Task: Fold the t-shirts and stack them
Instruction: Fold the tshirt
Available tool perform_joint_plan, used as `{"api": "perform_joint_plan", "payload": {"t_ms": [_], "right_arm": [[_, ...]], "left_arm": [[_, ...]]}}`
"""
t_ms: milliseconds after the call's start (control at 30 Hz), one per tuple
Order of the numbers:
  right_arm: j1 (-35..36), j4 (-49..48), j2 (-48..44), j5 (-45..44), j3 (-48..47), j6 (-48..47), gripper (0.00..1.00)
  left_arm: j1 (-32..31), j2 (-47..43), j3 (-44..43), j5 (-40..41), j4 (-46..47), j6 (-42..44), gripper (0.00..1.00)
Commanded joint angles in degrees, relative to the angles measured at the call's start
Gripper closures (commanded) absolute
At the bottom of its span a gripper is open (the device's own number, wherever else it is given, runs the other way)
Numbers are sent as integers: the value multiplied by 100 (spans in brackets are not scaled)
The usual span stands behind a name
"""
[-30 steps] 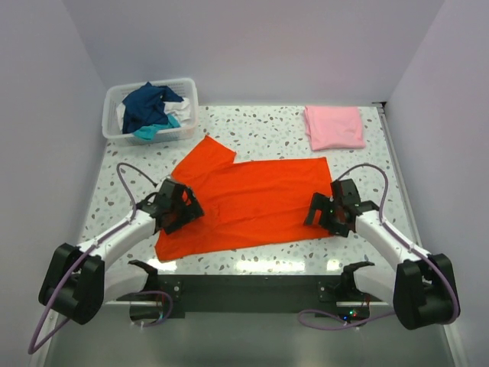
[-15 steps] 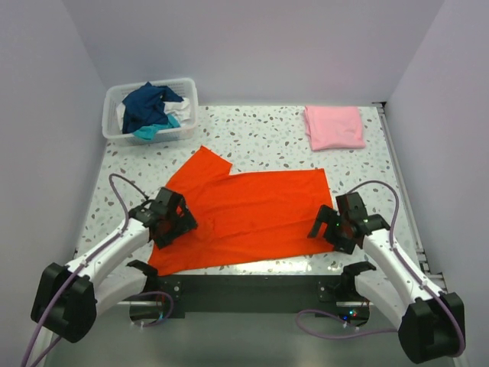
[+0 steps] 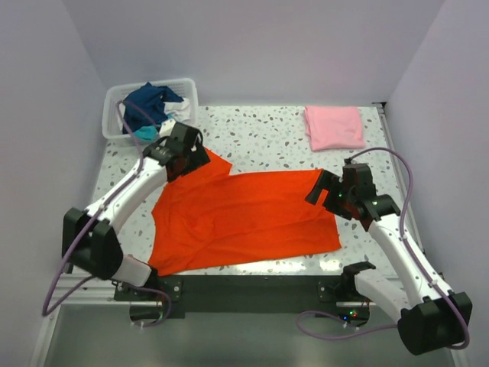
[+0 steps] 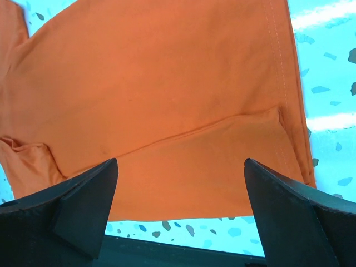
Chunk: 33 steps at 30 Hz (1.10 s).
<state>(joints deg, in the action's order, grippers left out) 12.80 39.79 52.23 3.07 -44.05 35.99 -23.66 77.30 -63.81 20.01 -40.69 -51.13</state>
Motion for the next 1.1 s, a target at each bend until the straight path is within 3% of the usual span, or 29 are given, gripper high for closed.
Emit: {"api": "perform_joint_plan", "payload": {"t_ms": [0, 167, 300, 500, 667, 733, 1067], "right_arm": [[4, -279, 208, 150, -200, -188, 1], [4, -419, 384, 237, -183, -268, 1], [12, -525, 481, 273, -121, -312, 1], [12, -657, 692, 264, -59, -416, 1], [3, -595, 789, 255, -130, -531, 1], [12, -683, 798, 334, -78, -514, 1], [4, -692, 859, 212, -42, -558, 1]], "left_arm": [[28, 1197, -1228, 495, 237, 428, 0], [168, 2499, -2213, 662, 465, 692, 0], [248, 3745, -3389, 942, 158, 736, 8], [257, 4714, -4085, 1057, 351, 921, 20], [257, 5110, -4288, 1478, 421, 834, 32], [257, 5181, -4306, 1576, 473, 789, 32], [318, 5691, -4807, 1409, 412, 728, 44]]}}
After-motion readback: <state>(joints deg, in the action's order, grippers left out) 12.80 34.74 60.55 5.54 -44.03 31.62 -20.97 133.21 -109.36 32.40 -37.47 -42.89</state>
